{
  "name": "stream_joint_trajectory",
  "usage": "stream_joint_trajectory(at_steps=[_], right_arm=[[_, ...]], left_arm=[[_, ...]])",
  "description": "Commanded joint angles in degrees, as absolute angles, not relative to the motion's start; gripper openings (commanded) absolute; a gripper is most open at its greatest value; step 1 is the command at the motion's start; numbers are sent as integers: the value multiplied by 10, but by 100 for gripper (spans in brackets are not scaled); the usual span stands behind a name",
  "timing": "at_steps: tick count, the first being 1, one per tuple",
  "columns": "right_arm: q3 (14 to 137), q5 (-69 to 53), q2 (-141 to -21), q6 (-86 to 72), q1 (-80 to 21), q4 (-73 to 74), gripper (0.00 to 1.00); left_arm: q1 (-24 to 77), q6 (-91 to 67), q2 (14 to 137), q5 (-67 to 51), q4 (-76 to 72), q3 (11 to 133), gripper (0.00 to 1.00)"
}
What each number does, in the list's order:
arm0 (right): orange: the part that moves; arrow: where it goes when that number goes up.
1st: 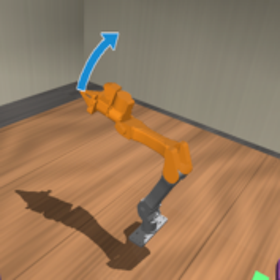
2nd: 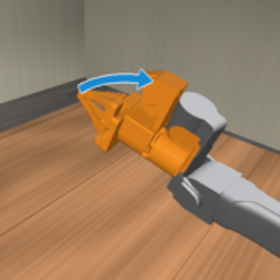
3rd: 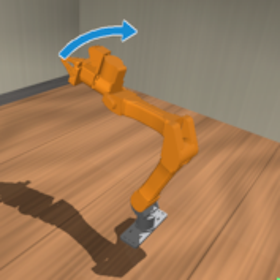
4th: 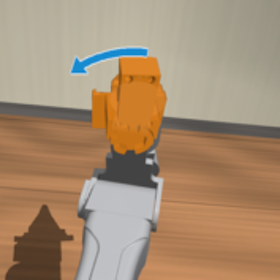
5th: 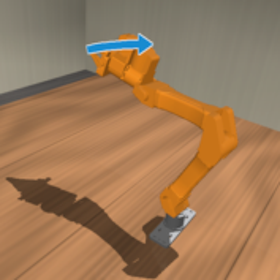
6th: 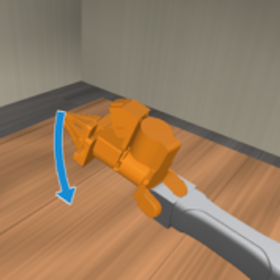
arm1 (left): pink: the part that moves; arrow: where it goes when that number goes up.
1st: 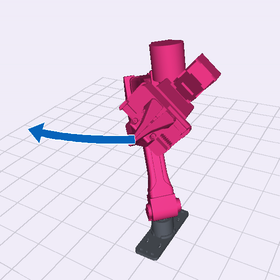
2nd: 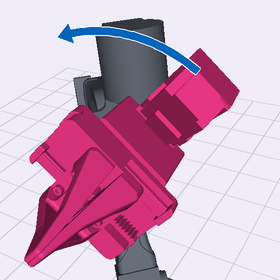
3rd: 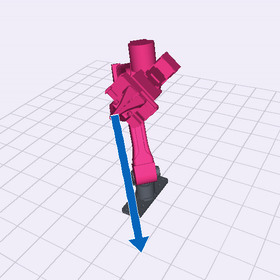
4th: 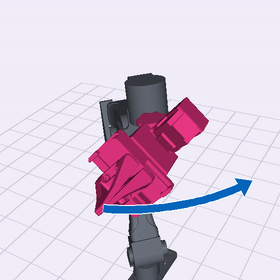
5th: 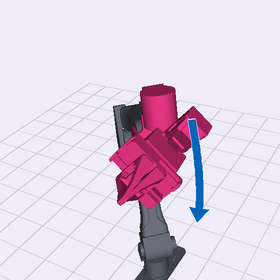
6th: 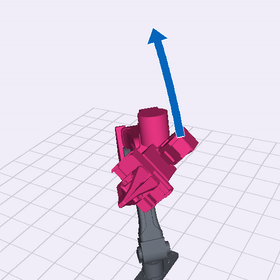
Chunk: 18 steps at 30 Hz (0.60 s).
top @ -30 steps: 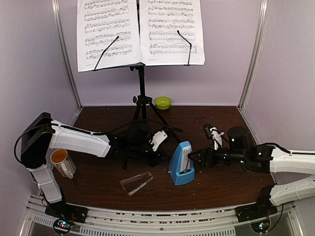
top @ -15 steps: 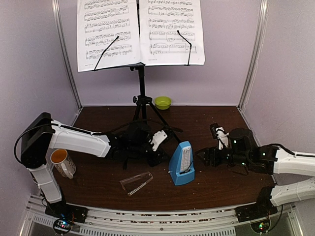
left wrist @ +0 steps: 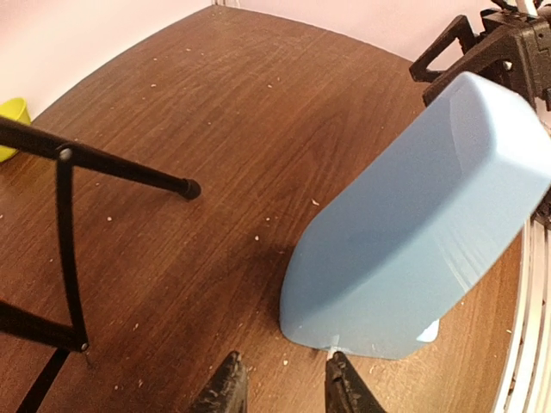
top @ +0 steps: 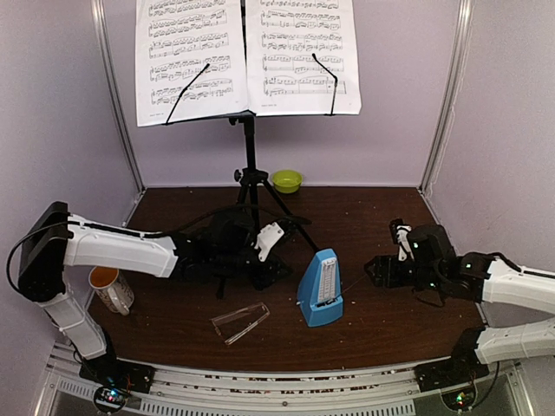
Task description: Set up the instrument practice props
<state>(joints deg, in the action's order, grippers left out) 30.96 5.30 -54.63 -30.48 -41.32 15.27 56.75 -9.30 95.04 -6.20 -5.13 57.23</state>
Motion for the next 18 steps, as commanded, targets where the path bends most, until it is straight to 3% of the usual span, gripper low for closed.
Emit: stream_joint_trajectory(at_steps=[1,8,18], right_arm=[[365,58,-527,-301,-389,183,86],[434,-13,-526,-270,-295,207,100],[527,-128,-563,-223,-201,221,100]], left_arm=[[559,-118,902,-36,-69,539,33],[546,-139,825,6,-65,484,33],[514,-135,695,76,11,467,34]])
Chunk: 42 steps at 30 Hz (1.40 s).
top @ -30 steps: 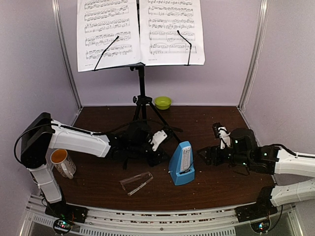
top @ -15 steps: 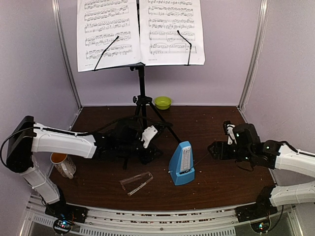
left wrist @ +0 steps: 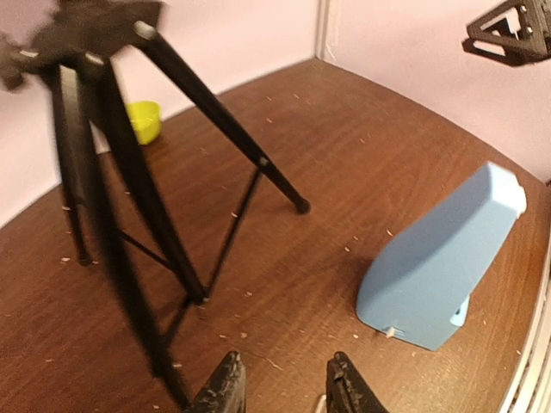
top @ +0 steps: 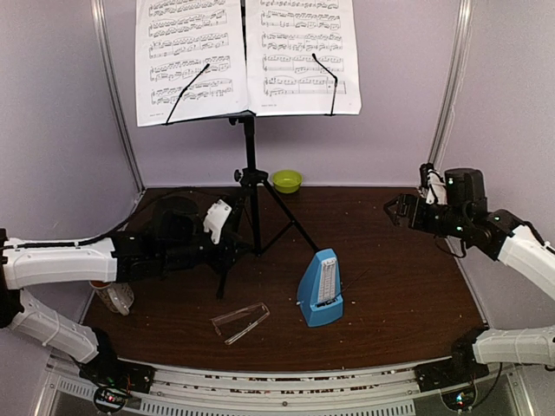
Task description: Set up the instrument practice props
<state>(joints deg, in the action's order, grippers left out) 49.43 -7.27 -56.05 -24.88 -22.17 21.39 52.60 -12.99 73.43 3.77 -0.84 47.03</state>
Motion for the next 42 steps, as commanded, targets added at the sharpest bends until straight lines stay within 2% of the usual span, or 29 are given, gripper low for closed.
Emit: stream_joint_trajectory(at_steps=[1,7,10,14,18,21,22,34,42], right_arm=[[531,-137,-563,-221,-198,221,100],[535,-194,-538,-208,-193,219,100],[519,-225,-508,-205,-193,215,100],[491,-237,-451,-205,-193,217,100],[462,-243,-397,-203,-193,239,100],[439,-247,-349,-201,-193,257,100],[430,-246,-333,-200,-193,261,100],[337,-237,-194,-213,-193,310,100],[284,-222,-191,-250,-193,284,100]], left_arm=[[512,-134,683,84,20,471,34],[505,-163,650,122,98,511,36],[505,-191,633,131,133,525,41],[504,-240,609,149,167,532,56],[504,-287,585,169,213,535,75],[504,-308,568,184,257,548,96],[504,-314,563,189,270,551,98],[504,-462,470,254,324,474,98],[504,-512,520,268,374,446,98]])
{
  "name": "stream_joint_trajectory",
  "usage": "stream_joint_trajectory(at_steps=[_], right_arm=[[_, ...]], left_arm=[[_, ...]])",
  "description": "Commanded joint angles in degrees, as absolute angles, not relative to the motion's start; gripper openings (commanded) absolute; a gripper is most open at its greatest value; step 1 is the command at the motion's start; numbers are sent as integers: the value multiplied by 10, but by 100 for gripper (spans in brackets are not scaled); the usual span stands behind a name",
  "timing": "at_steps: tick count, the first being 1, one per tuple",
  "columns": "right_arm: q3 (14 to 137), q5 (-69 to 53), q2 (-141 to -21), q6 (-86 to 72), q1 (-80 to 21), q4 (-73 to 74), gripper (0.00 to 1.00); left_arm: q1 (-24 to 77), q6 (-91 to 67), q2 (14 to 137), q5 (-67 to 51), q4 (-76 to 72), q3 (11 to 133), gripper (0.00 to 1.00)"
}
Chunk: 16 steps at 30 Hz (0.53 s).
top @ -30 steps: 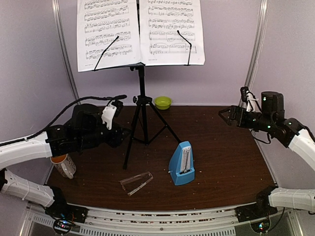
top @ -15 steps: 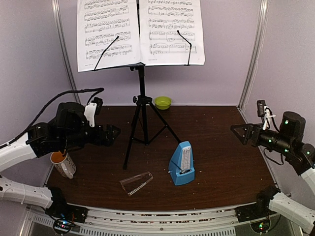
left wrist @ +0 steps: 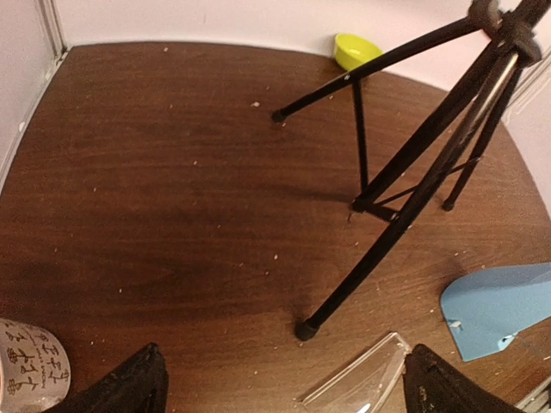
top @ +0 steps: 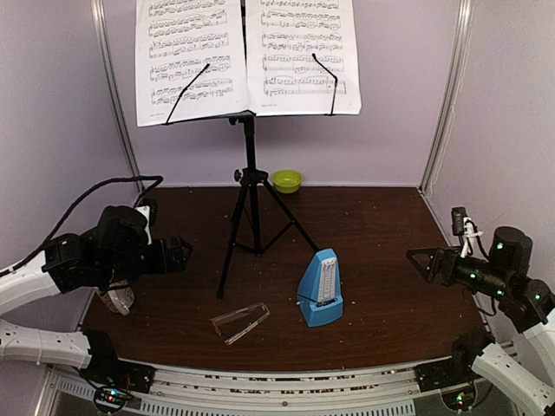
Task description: Set up the instrument practice props
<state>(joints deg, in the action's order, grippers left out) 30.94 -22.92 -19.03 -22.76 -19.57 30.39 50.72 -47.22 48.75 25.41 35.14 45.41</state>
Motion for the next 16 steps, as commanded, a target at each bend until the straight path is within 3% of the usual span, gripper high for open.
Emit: stream_joint_trajectory(at_steps=[1,16], right_arm=[[276,-224,-189,-254,-193,275,100],[257,-210,-162,-274,-193,249,100]], left_arm=[[504,-519,529,264,375,445,98],[504,-535,568,291,344,469,98]])
